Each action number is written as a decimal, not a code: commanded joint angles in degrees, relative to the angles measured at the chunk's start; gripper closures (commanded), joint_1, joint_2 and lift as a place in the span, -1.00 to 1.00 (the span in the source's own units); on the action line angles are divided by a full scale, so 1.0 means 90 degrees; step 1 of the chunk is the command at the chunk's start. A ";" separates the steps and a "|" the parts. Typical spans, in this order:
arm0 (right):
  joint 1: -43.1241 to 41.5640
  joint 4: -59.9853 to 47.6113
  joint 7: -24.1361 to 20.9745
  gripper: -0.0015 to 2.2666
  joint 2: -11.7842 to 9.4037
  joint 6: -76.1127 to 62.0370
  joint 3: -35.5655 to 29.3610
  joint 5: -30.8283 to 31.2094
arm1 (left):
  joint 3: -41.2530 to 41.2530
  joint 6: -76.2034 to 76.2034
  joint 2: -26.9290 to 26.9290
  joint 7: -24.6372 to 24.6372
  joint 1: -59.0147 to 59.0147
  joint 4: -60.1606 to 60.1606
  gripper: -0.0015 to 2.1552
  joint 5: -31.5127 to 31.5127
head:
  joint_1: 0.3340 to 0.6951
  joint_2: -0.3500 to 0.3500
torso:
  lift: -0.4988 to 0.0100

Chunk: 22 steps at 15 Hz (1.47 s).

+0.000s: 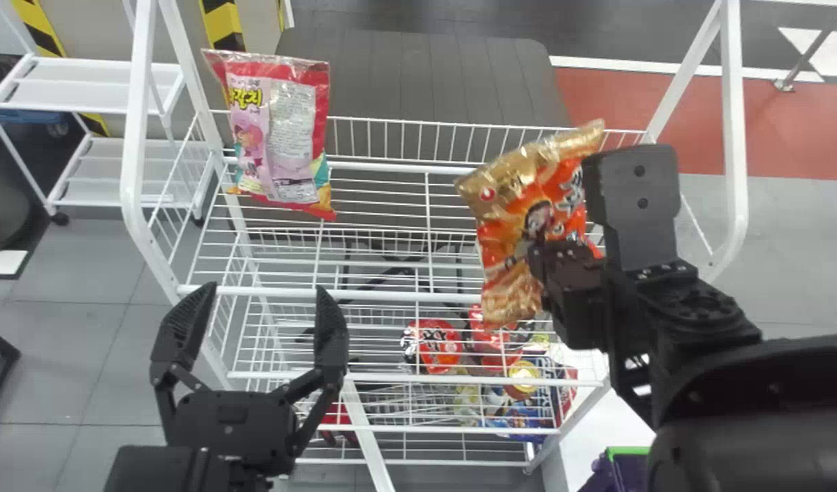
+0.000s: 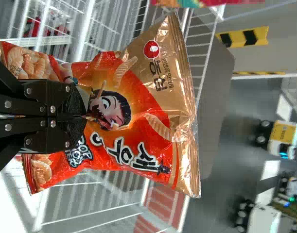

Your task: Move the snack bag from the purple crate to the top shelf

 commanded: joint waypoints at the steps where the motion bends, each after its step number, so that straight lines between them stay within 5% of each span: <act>1: -0.0166 0.0418 -0.0186 0.46 0.0006 -0.0999 0.0059 -0.0381 | -0.0001 -0.0011 0.0000 0.0000 -0.0008 0.0034 -0.94 0.0015 | 1.00 -0.11 | 0.96; 13: -0.0732 0.3280 -0.0958 0.46 0.0006 -0.5452 -0.0576 -0.3350 | 0.0136 -0.0030 0.0069 0.0010 -0.0008 0.0113 -0.93 0.0094 | 1.00 0.34 | 0.96; 22: -0.0898 0.5028 -0.1710 0.51 0.0006 -0.8245 -0.0420 -0.4170 | 0.0302 -0.0089 0.0069 -0.0019 -0.0096 0.0269 -0.93 0.0250 | 1.00 0.38 | 0.96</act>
